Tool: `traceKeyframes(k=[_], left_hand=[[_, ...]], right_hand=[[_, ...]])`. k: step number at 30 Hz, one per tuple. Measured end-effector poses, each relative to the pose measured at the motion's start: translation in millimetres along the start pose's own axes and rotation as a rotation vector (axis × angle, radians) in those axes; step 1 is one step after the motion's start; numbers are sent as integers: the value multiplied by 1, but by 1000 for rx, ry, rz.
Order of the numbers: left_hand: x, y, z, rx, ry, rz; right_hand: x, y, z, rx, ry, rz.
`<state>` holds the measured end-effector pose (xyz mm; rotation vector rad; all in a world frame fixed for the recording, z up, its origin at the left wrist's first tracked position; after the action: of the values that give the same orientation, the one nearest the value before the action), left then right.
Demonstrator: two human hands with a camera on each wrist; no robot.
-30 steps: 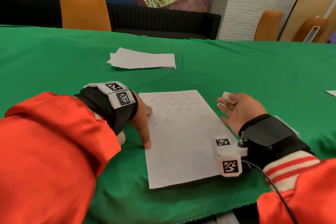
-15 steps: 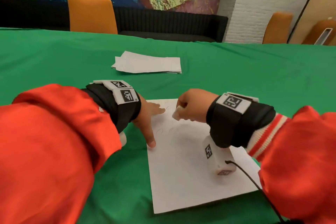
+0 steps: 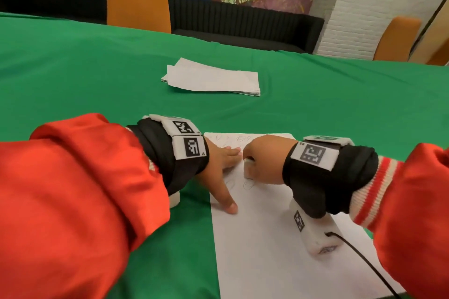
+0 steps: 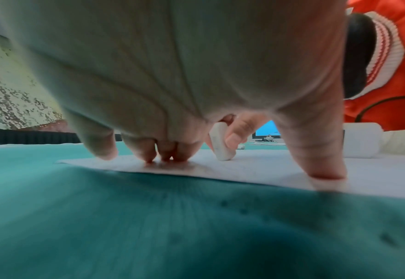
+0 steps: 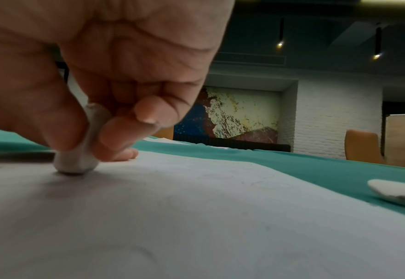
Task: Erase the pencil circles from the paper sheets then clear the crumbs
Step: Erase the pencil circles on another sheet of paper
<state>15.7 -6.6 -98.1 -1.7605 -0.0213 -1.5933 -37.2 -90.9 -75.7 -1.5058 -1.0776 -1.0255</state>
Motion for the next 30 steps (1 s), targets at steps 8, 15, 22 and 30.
traceKeyframes(k=[8,15,22,30], left_hand=[[-4,4,1,-17,-34,-4],[0,0,-3,-57,-97,-20],[-1,0,-2,-19,-51,-16],[-2,2,-1,-5,-32,-11]], right_hand=[[-4,-9,4,43,64,24],[-5,-6,9,76,74,62],[-2,-3,4,9,125,34],[1,-1,0,-33,141,45]])
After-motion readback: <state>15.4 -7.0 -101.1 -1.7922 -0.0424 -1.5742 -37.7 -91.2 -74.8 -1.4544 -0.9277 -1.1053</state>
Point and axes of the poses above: each hand's wrist, its own y-axis towards the middle knuckle, its own x-axis out of the back of the hand, z = x × y, the point moved 3 cm from there along y, towards the middle knuckle, and after that the axes turned 2 degrees about -z, right-handed, at the moved point
